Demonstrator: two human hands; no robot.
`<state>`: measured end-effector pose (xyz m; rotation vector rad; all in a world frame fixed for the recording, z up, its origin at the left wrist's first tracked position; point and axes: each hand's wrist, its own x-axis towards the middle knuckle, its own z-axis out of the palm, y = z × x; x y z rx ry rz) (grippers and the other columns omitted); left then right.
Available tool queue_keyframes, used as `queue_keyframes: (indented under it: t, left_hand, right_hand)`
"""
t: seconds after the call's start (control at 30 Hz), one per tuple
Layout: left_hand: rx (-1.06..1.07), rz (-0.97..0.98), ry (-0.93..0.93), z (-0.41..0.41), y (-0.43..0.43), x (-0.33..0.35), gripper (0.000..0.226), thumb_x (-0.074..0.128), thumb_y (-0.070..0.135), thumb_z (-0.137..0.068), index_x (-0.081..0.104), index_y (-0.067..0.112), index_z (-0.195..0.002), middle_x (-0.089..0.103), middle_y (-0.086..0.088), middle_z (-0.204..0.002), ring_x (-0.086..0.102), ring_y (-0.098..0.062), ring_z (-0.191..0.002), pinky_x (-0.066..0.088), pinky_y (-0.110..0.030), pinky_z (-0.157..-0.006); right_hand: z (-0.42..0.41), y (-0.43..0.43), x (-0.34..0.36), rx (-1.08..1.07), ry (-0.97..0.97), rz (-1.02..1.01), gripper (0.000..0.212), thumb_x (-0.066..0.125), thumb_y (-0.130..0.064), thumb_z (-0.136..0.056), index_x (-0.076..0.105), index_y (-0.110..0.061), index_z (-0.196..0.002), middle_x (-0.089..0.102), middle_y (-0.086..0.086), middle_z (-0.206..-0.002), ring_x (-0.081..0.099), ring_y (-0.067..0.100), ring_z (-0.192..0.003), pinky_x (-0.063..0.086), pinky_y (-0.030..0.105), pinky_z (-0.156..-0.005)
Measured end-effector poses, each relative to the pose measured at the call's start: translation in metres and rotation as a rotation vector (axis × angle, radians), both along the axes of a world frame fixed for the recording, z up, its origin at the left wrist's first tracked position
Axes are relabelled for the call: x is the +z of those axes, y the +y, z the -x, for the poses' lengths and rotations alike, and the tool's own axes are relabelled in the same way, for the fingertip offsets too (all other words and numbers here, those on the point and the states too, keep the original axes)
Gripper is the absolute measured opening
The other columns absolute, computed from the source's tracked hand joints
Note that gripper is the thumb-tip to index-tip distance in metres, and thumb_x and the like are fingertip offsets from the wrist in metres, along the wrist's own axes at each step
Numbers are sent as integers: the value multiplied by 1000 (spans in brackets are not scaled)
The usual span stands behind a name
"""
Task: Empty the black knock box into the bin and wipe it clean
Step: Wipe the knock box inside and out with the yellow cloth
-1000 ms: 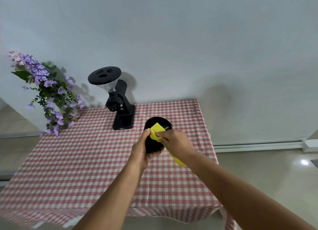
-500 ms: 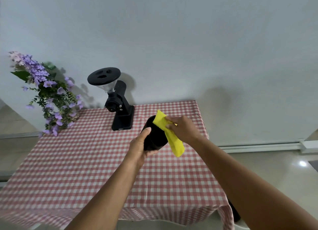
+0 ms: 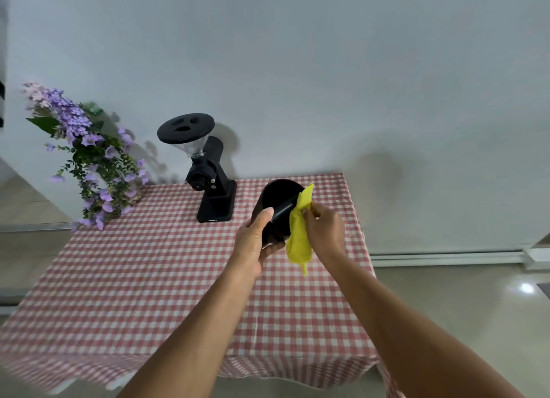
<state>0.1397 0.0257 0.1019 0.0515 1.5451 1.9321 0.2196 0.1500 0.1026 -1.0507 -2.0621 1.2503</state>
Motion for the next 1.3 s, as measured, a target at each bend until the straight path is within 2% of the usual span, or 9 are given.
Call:
queue_keyframes:
  t: [0.17,0.33,0.53,0.7,0.83,0.97,1.07,1.17,1.3]
  left_hand:
    - [-41,34,60,7,2,9,37,74,33,-89,69,12,-118,76,-12,-109,78,-23,-77,63,-46,-79]
    - [-98,144,93,10,-7,4,40,74,33,-89,67,8,-119,79,-8,-98,78,-25,-81,63,-42,-75]
    - [-198,211,104,17,-16,-4,48,74,33,-90,63,8,-129,75,-10,-117,76,-24,-97,64,-43,-79]
    - [-234,219,61,15,-8,-5,47,74,35,-89,67,7,-127,76,-10,-118,74,-27,-106,63,-48,-87]
    - [-224,218,64,9,-7,-12,49,75,36,-87,66,10,-128,75,-9,-118,74,-26,-105,63,-47,-84]
    - [-190,237,54,2,-1,-13,51,78,36,-85,66,9,-127,75,-11,-116,74,-28,-104,63,-50,-86]
    - [-183,240,7,0,-3,-11,43,75,38,-87,68,11,-120,72,-13,-117,73,-29,-101,61,-54,-89]
    - [-178,183,-44,-4,-7,-11,32,69,37,-93,66,14,-115,67,-11,-119,71,-27,-101,58,-57,-93]
    - [-230,304,90,0,-4,-10,50,76,34,-88,62,9,-129,73,-9,-116,74,-25,-100,65,-42,-76]
  right_hand:
    - [3,10,6,-36,-32,-117,24,53,-20,-91,61,-11,-71,53,-3,-56,52,20,-58,33,31,-50]
    - [-4,23,23,-124,-42,-118,22,53,-22,-89,72,-18,-100,72,8,-90,64,31,-86,38,29,-66]
    - [0,47,35,275,-23,-303,25,65,-17,-88,75,-22,-110,73,0,-114,64,23,-110,44,27,-88]
    - [5,35,22,444,-193,-458,45,55,-29,-96,52,-24,-140,55,-2,-143,53,22,-128,42,34,-101]
    - [4,38,13,386,-285,-404,45,54,-32,-94,50,-32,-140,62,3,-133,58,27,-119,46,37,-95]
    - [1,40,3,397,-468,-617,47,44,-36,-100,34,-32,-145,64,7,-124,64,35,-101,49,40,-77]
    - [-6,46,2,406,-364,-531,54,44,-34,-101,25,-32,-151,62,10,-126,62,35,-105,47,40,-81]
    - [-8,46,2,316,-215,-315,53,52,-26,-98,34,-28,-148,66,13,-121,61,35,-109,46,38,-85]
    - [0,45,6,448,-445,-606,46,48,-26,-98,41,-24,-144,62,8,-131,62,34,-110,51,41,-85]
